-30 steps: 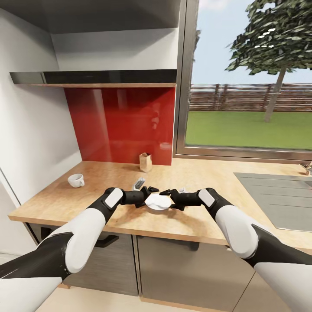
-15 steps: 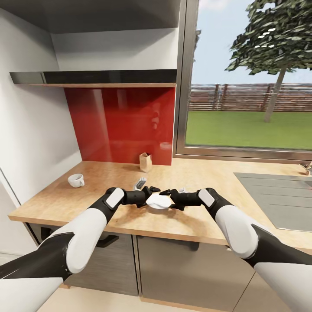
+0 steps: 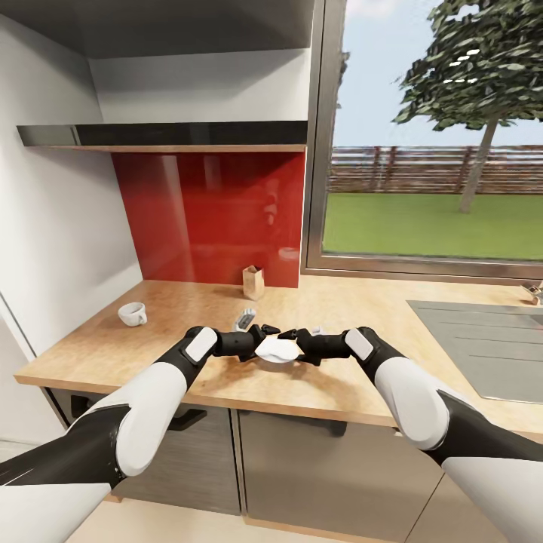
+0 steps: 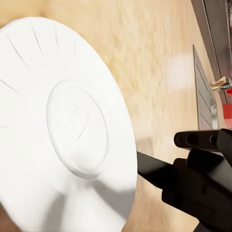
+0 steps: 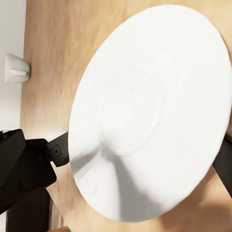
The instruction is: Set up a coffee station on the kitchen countertop: keep the coffee maker on the countertop, move the bottle of coffee from the kitchen shelf to the counter next to the coffee maker, place a paper coffee filter on top of the coffee maker, put the saucer next to the coffee maker with the coffee cup on the saucer, and place the electric kettle next to the coffee maker.
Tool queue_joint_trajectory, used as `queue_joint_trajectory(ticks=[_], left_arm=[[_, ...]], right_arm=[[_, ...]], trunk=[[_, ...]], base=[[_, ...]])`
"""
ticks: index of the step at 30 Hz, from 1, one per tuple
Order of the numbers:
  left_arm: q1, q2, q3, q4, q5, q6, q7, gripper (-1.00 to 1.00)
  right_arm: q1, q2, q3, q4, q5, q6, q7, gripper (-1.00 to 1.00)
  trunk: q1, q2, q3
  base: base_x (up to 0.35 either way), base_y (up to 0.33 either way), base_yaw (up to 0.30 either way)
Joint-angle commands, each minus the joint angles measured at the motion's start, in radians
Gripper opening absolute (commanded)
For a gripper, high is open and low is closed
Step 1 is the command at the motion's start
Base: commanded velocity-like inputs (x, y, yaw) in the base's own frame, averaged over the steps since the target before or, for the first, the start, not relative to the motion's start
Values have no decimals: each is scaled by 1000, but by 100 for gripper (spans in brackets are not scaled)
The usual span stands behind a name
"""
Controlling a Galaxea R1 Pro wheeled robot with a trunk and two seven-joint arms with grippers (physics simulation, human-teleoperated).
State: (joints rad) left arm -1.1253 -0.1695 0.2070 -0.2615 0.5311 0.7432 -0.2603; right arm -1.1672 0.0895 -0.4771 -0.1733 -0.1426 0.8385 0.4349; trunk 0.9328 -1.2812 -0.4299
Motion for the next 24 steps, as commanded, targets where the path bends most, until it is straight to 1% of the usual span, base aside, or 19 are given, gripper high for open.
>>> queue_joint_trajectory(ticks=[1,4,5,24], left_arm=[[-1,-1,8,-1,-5,6,-2,100],[-1,-1,8,-1,-5,5,-2,100],[-1,-1,8,-1,-5,5,-2,100],[-1,1,6,-1,-5,5,0,100]], right_arm=[[0,0,9,-2,3,2,-5,100],[0,0,8,-2,3,2,-5,100],[0,1,8,-2,3,2,-5,-100],[1,0,6,-2,3,2,-5,-100]], trunk=[[0,-1,-1],[0,-1,-1],[0,-1,-1],[0,-1,-1]], base=[[0,0,0],[0,0,0],[0,0,0],[0,0,0]])
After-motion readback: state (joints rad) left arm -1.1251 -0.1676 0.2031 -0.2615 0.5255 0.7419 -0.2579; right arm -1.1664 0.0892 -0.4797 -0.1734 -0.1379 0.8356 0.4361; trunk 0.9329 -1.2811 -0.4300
